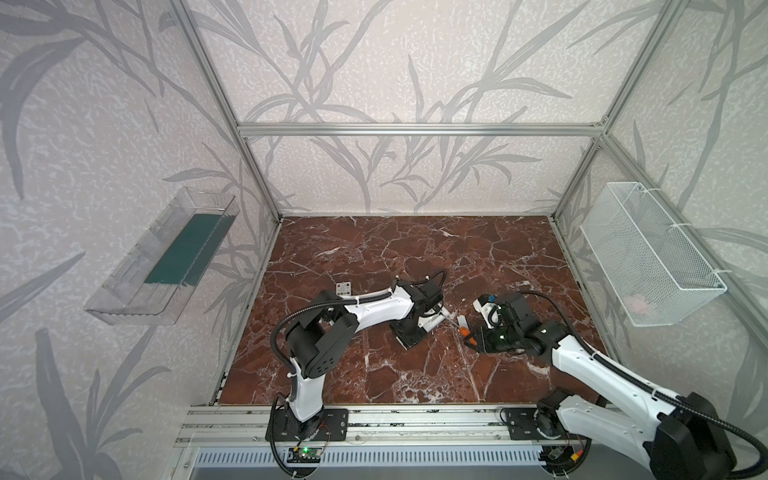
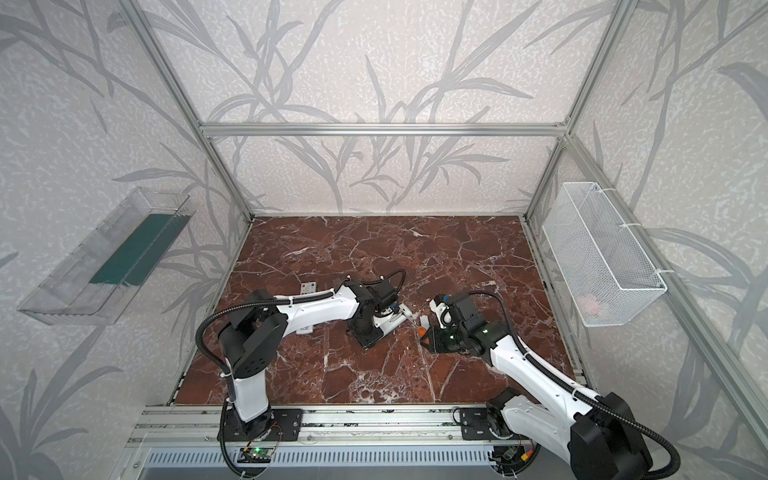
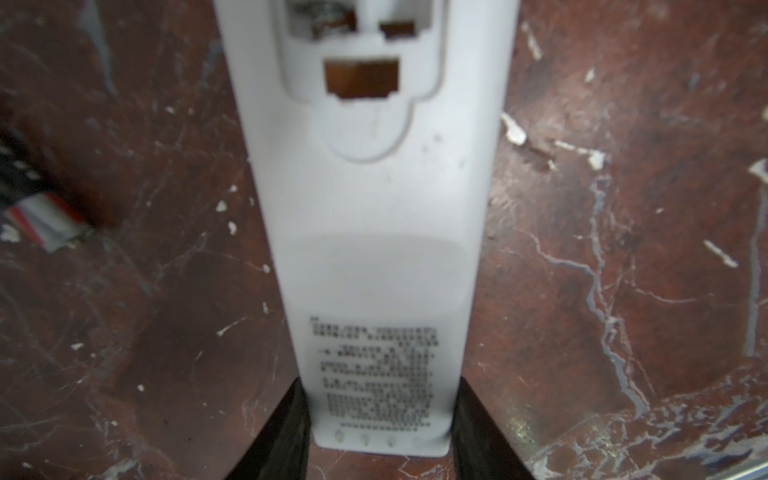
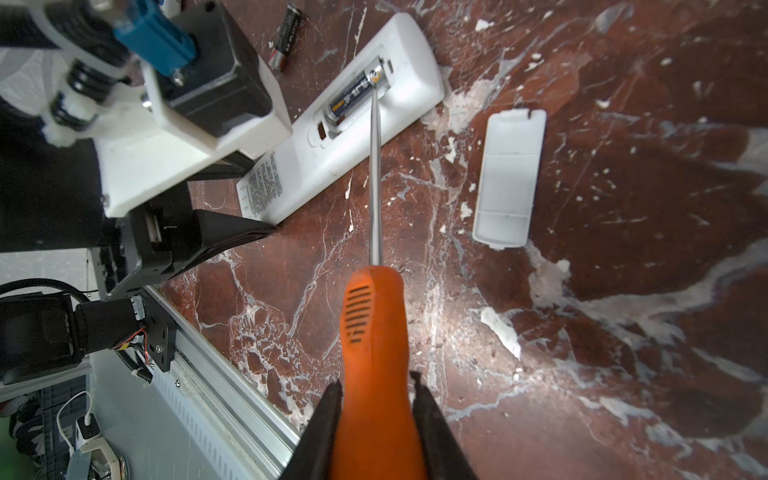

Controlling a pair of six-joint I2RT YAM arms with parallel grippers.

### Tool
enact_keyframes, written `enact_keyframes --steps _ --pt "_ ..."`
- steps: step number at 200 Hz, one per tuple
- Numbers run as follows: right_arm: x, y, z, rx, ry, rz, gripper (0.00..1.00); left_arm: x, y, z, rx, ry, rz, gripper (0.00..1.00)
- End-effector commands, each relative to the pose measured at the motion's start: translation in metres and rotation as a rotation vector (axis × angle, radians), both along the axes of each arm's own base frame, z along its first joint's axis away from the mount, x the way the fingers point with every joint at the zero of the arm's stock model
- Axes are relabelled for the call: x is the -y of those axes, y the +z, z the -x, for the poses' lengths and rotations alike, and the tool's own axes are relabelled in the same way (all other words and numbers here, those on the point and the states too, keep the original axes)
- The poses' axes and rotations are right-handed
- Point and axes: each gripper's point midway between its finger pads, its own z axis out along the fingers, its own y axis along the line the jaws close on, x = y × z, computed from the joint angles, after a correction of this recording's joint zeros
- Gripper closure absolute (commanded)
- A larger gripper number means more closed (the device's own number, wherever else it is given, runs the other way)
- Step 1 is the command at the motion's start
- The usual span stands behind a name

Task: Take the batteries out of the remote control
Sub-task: 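Lever the second battery out of the compartment with the right gripper's screwdriver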

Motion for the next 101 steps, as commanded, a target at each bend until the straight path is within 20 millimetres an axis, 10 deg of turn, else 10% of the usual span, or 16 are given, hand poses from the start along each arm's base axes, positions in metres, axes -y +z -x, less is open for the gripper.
enact_keyframes --steps 1,55,101 --pt "0.003 0.015 0.003 -0.042 0.002 0.031 1.0 0.011 -0.004 0.004 -0.029 -0.009 0.039 1.0" --pt "-0.007 0.06 0.02 -0.339 0.173 0.131 1.0 0.011 0.003 -0.001 0.015 -0.017 0.037 1.0" --pt "-0.005 0.056 0.016 -0.435 0.218 0.215 1.0 0.01 0.001 0.0 0.023 -0.026 0.028 1.0"
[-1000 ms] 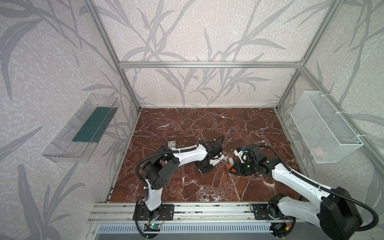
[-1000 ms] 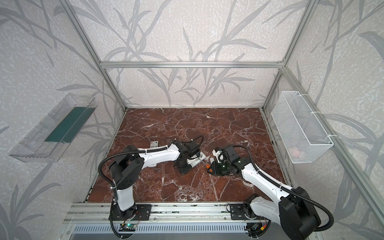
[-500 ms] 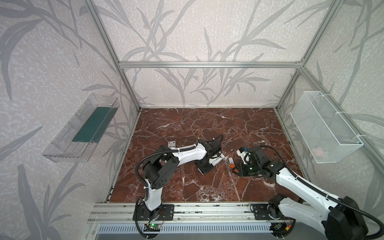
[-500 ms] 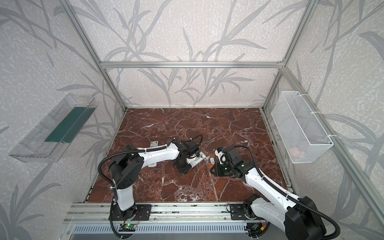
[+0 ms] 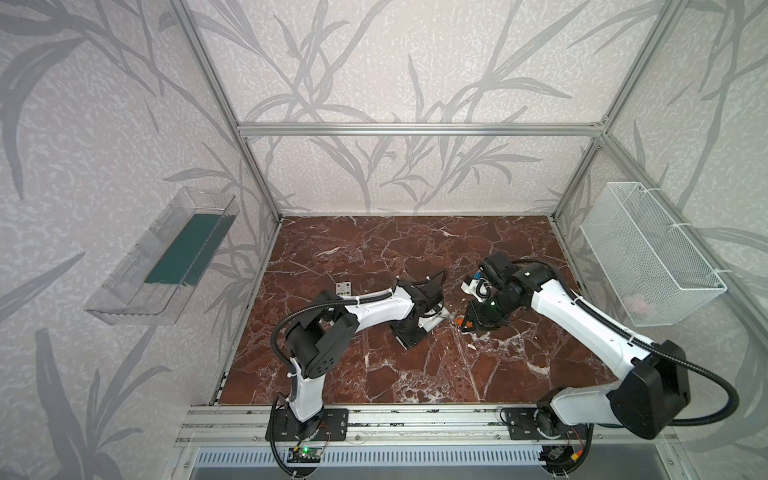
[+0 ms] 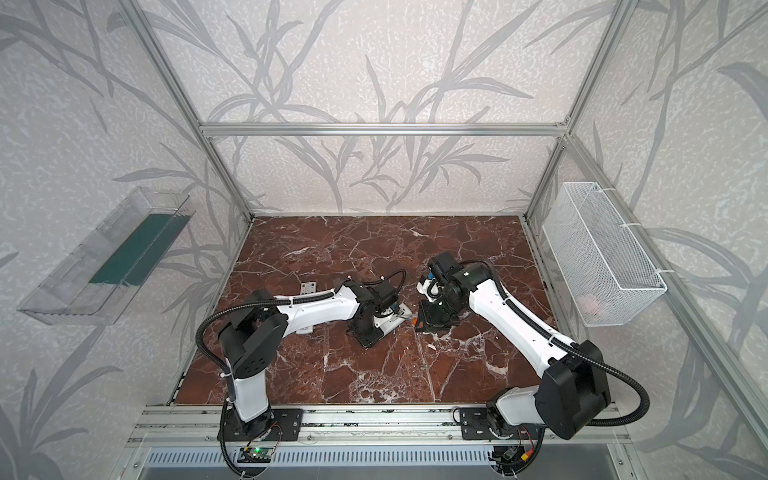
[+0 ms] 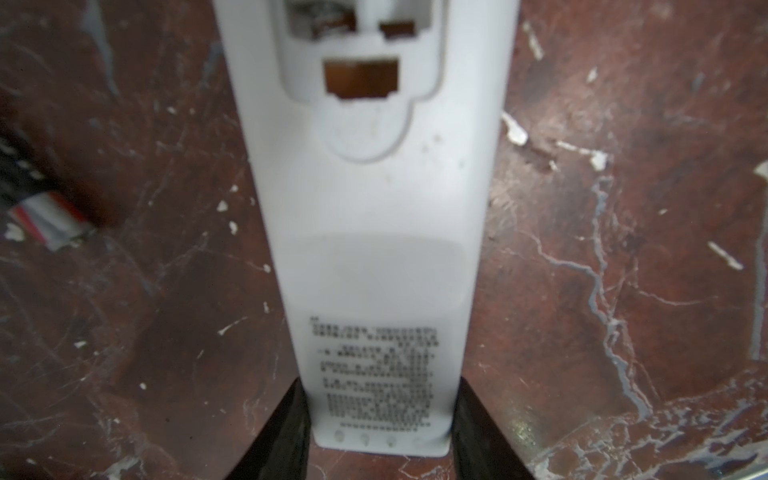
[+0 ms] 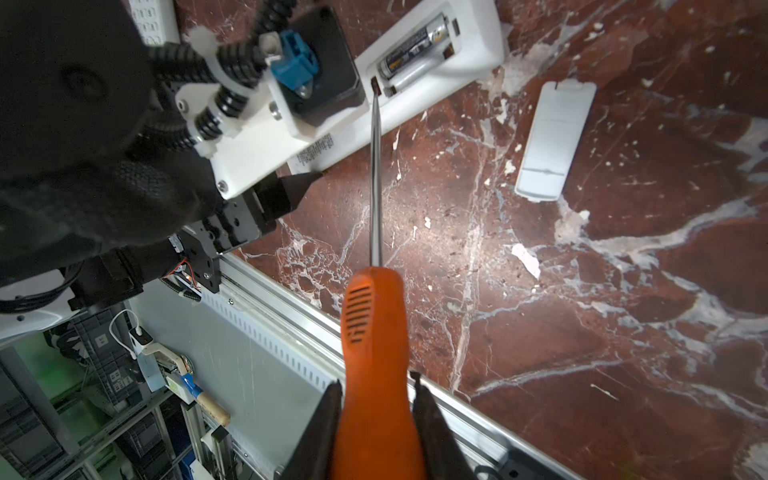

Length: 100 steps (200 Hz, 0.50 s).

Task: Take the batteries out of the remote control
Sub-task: 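Lever the second battery out of the compartment with the right gripper's screwdriver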

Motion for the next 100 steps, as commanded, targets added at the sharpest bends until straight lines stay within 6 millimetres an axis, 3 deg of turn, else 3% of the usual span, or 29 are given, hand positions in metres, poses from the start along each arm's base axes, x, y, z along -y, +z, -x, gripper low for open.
enact_keyframes --steps 1,51,100 --pt "0.012 -0.006 0.021 -0.127 0.049 0.068 1.0 0.01 0.001 0.0 0.013 -0.019 0.035 1.0" --pt "0.008 -0.014 0.012 -0.144 0.054 0.084 1.0 0.011 0.001 0.001 0.011 -0.025 0.038 1.0" --pt "0.009 0.008 -0.002 -0.088 0.034 0.075 1.0 0.011 -0.001 0.001 0.006 -0.027 0.033 1.0"
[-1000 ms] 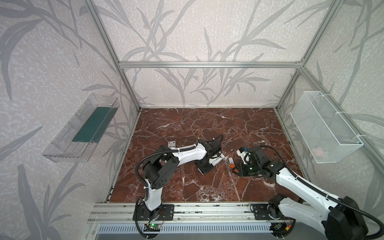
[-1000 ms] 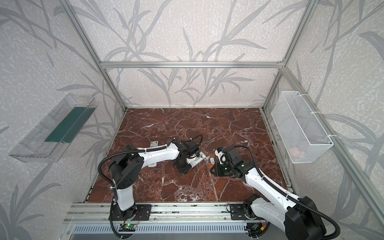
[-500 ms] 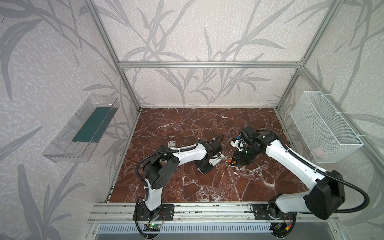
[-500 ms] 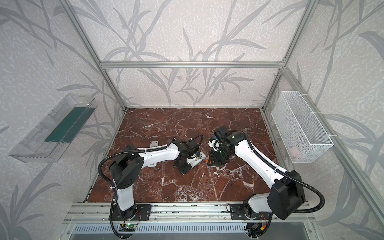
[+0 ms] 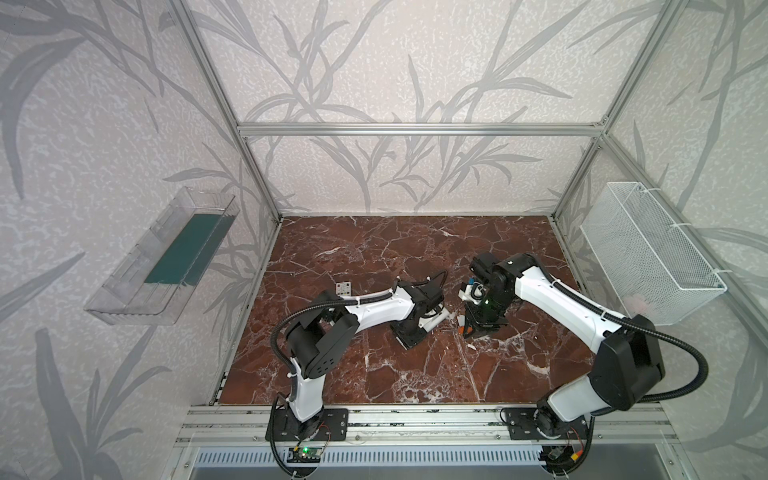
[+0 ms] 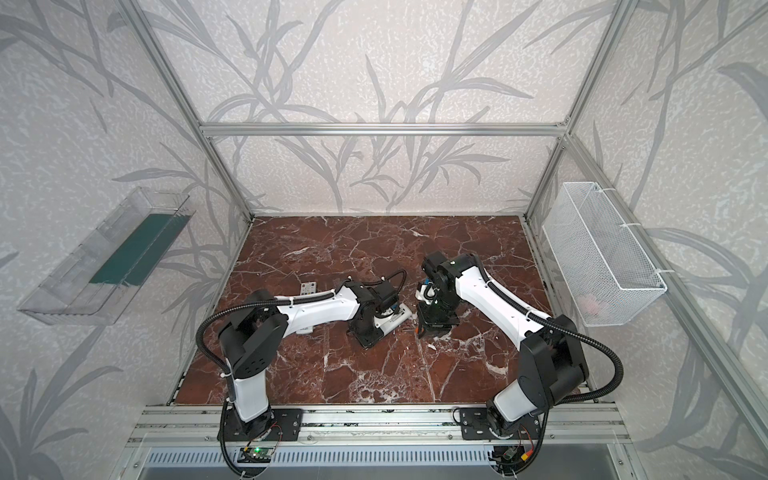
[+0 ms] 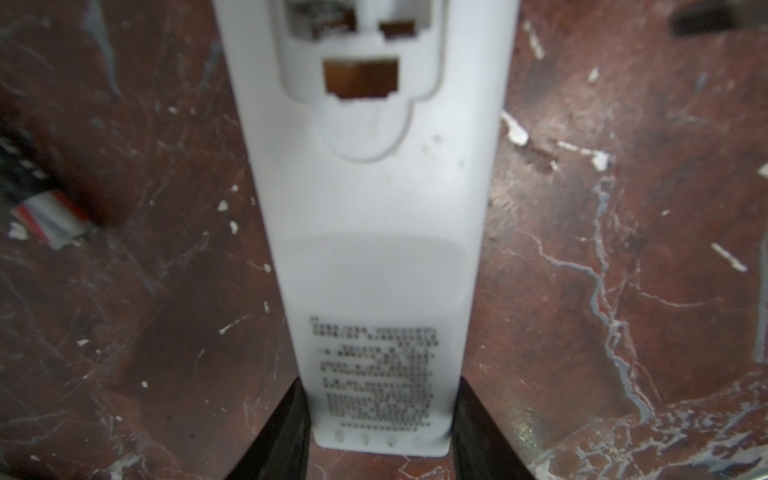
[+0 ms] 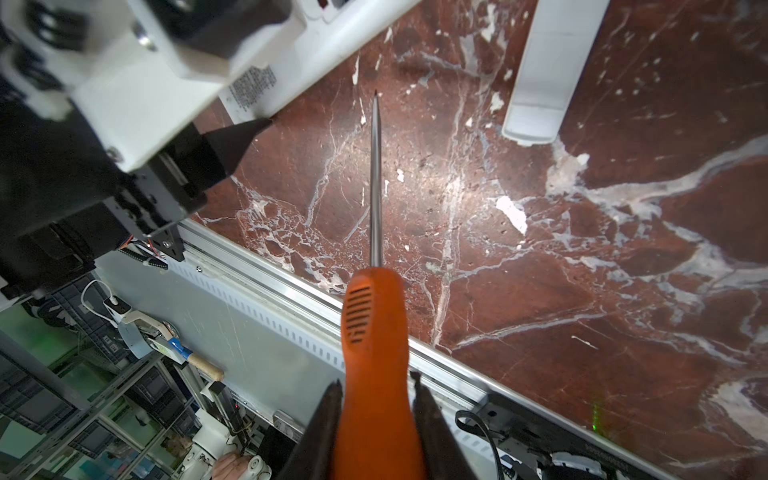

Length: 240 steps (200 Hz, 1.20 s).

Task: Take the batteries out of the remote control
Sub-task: 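Lever the second battery out of the compartment with the right gripper's screwdriver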

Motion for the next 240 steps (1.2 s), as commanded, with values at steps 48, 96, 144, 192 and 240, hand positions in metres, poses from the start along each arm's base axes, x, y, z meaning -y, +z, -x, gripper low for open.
enact_keyframes --steps 48,96,144,192,240 --pt "0.001 0.015 -0.017 0.034 -0.024 -0.007 1.0 0.013 -0.005 0.002 -0.007 -0.02 0.043 1.0" --pt "-0.01 -0.001 -0.029 0.014 -0.05 -0.027 1.0 0.014 -0.006 0.003 -0.011 -0.02 0.052 1.0" --pt "-0.01 0.005 -0.035 0.034 -0.059 -0.023 1.0 0.015 -0.008 0.003 -0.017 -0.02 0.053 1.0" --pt "-0.01 0.004 -0.041 0.032 -0.071 -0.022 1.0 0.016 -0.008 0.004 -0.02 -0.022 0.054 1.0" --pt "-0.007 -0.011 -0.042 0.006 -0.072 0.017 1.0 0.016 -0.007 0.004 -0.019 -0.022 0.058 1.0"
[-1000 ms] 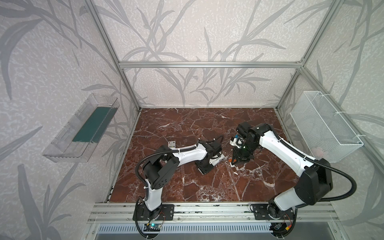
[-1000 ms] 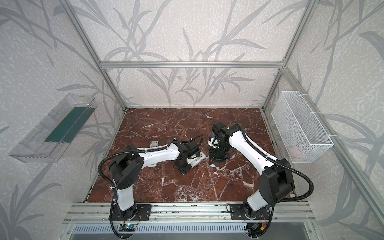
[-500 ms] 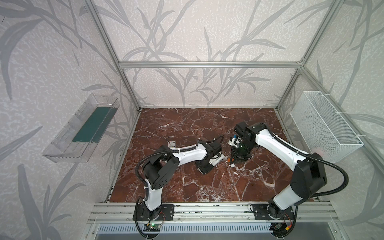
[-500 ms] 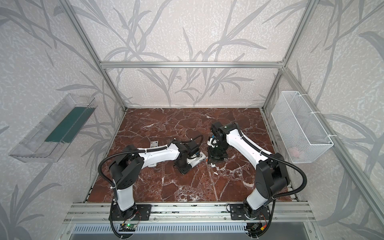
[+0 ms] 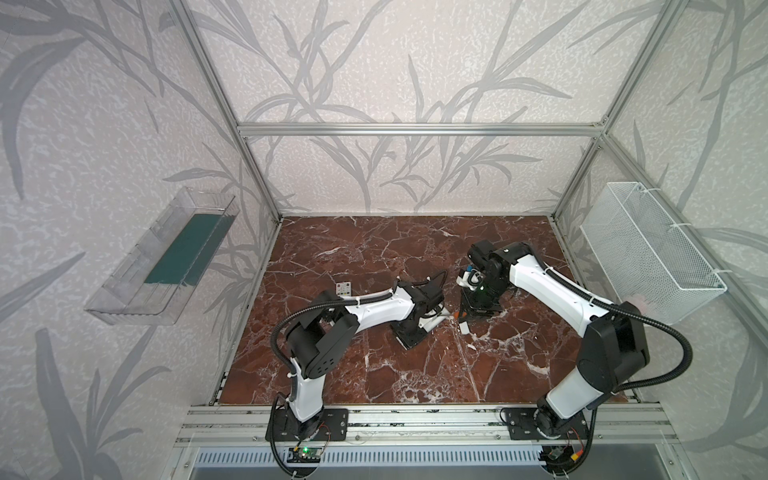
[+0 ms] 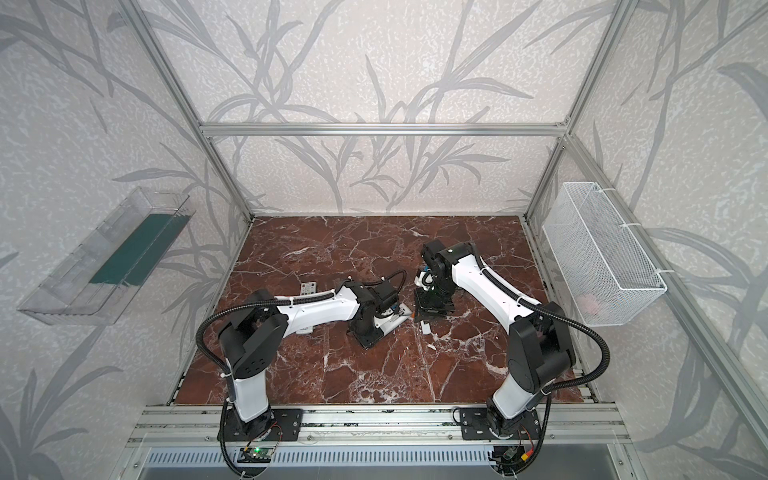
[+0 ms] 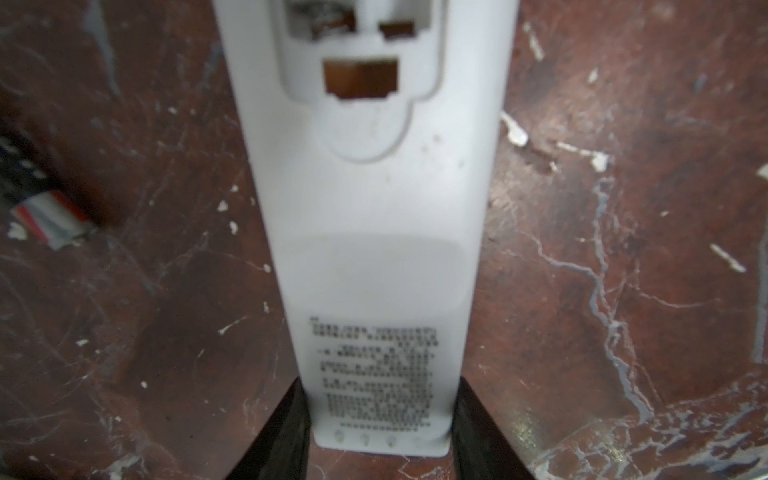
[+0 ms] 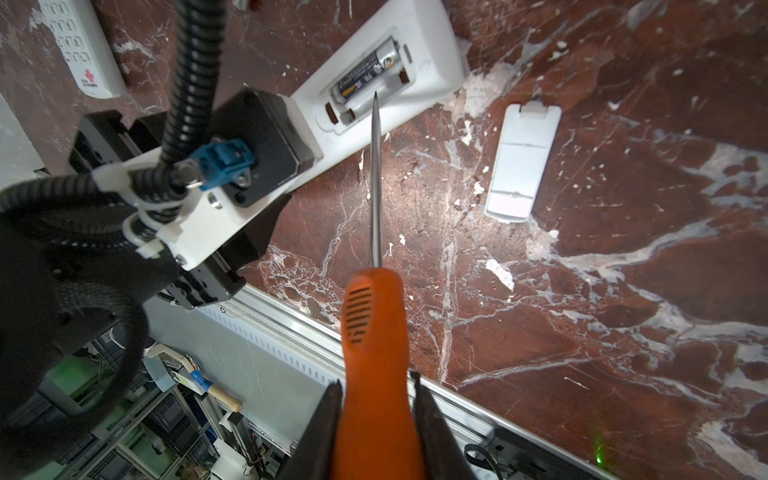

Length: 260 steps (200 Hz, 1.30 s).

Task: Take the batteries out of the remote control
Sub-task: 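Lever the second battery out of the compartment with the right gripper's screwdriver, then set the emptied remote down with the left gripper while the right lifts the screwdriver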

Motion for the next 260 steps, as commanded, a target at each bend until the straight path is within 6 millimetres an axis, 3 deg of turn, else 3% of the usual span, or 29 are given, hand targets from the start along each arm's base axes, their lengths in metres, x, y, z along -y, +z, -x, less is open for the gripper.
enact_keyframes --steps 1,86,123,165,195,227,260 --pt "0.002 -0.004 -0.003 -0.008 -0.01 0.02 1.0 0.016 -0.007 0.004 -0.019 -0.022 0.055 1.0" --pt "-0.007 -0.041 0.009 -0.031 -0.101 -0.071 1.0 0.03 -0.005 0.017 -0.091 -0.034 0.133 1.0" --pt "0.002 -0.064 0.023 -0.016 -0.138 -0.074 1.0 0.033 -0.006 0.021 -0.122 -0.029 0.155 1.0" --pt "0.008 -0.071 0.027 0.021 -0.142 -0.065 1.0 0.03 -0.008 0.02 -0.121 -0.023 0.136 1.0" --pt "0.01 -0.065 0.028 0.021 -0.123 -0.052 1.0 0.027 -0.011 0.019 -0.118 -0.02 0.123 1.0" --pt "0.015 -0.037 0.027 0.083 -0.12 -0.054 1.0 0.022 -0.011 0.013 -0.08 -0.012 0.091 1.0" --pt "0.023 -0.008 0.026 0.153 -0.144 -0.063 1.0 0.02 0.002 0.003 -0.015 -0.002 0.101 0.79"
